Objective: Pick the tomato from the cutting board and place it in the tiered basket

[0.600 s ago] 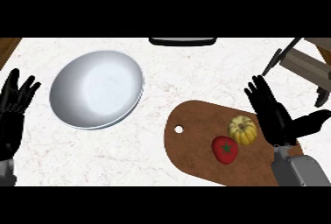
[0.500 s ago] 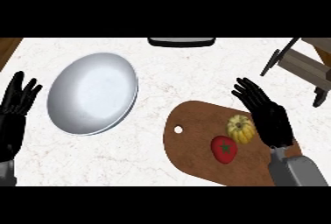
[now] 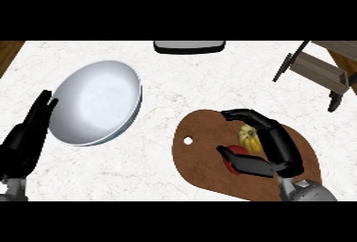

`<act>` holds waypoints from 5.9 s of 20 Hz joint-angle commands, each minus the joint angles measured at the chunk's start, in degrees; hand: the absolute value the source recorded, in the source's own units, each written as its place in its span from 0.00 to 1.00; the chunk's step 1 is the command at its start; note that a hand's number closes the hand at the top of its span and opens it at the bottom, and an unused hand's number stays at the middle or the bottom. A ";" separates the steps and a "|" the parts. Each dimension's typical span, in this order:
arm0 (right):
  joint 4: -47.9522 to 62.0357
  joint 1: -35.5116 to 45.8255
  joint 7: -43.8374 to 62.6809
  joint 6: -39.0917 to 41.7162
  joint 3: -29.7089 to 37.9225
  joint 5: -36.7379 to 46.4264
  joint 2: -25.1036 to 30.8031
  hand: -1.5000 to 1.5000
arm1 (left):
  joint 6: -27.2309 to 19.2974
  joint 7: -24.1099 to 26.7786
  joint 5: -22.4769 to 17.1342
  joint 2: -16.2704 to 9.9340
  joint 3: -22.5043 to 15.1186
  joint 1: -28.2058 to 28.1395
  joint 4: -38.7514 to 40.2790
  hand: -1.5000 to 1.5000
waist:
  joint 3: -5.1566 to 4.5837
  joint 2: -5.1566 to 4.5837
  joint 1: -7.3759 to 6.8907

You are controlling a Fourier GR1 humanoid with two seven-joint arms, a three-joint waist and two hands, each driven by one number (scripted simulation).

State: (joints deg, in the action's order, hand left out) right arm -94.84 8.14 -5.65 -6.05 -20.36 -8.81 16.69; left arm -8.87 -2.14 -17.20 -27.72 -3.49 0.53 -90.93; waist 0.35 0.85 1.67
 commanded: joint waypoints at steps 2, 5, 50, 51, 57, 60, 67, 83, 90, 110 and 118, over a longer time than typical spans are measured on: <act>-4.50 -6.07 -6.23 -4.59 -3.28 10.43 2.00 0.00 | 1.31 -5.99 -1.50 2.99 -3.79 0.72 0.23 0.50 | -0.34 -0.67 -0.42; -11.36 -4.04 -0.27 -4.87 -2.77 15.58 7.65 0.00 | 1.67 -4.67 -1.63 3.99 -3.68 -0.17 0.38 0.50 | -0.43 -0.52 -0.31; -8.19 2.31 33.84 20.03 -14.25 57.73 8.16 0.00 | 8.82 -6.16 5.29 9.94 2.35 3.82 5.17 0.50 | -0.35 -0.87 -1.70; -6.86 -0.87 30.94 16.42 -14.69 59.86 9.57 0.00 | 6.92 -8.34 6.45 10.42 1.23 1.27 -0.57 0.50 | -0.33 -0.82 -1.76; -5.30 -2.17 32.13 26.11 -16.12 55.80 6.95 1.00 | 8.84 -8.70 5.61 9.89 3.42 2.82 1.80 0.50 | -0.35 -0.89 -1.71; -5.22 -0.50 30.70 26.61 -15.86 60.86 7.99 1.00 | 9.90 -9.72 5.38 9.45 4.90 3.21 1.79 0.50 | -0.35 -0.84 -1.68; -5.73 -0.10 27.92 26.15 -17.97 68.58 4.98 1.00 | 9.91 -11.72 6.99 11.69 4.13 2.02 -1.46 0.50 | -0.35 -0.80 -1.74; 6.28 1.10 14.87 16.14 46.27 38.20 32.96 1.00 | 7.79 -8.92 7.12 11.84 7.37 -2.14 -0.07 0.50 | 0.01 0.45 4.03; 20.04 7.12 1.77 27.75 65.68 19.90 45.67 1.00 | 11.04 -9.04 5.73 10.23 7.32 -0.98 -0.74 0.50 | -0.25 -0.35 0.90; 31.16 40.20 20.90 32.10 39.26 13.65 53.62 1.00 | 11.56 -9.35 9.51 13.39 4.44 5.72 3.34 0.50 | -0.48 -1.30 -4.09; 37.53 53.63 28.37 30.24 29.76 19.89 46.76 1.00 | 12.98 -11.50 7.88 12.15 6.59 7.77 3.36 0.50 | -0.47 -1.26 -3.81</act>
State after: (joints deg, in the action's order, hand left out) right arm -59.09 55.90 18.30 25.82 13.70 8.51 67.25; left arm 2.99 -13.04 -8.48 -14.59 1.83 7.17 -88.31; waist -0.13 -0.43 -2.25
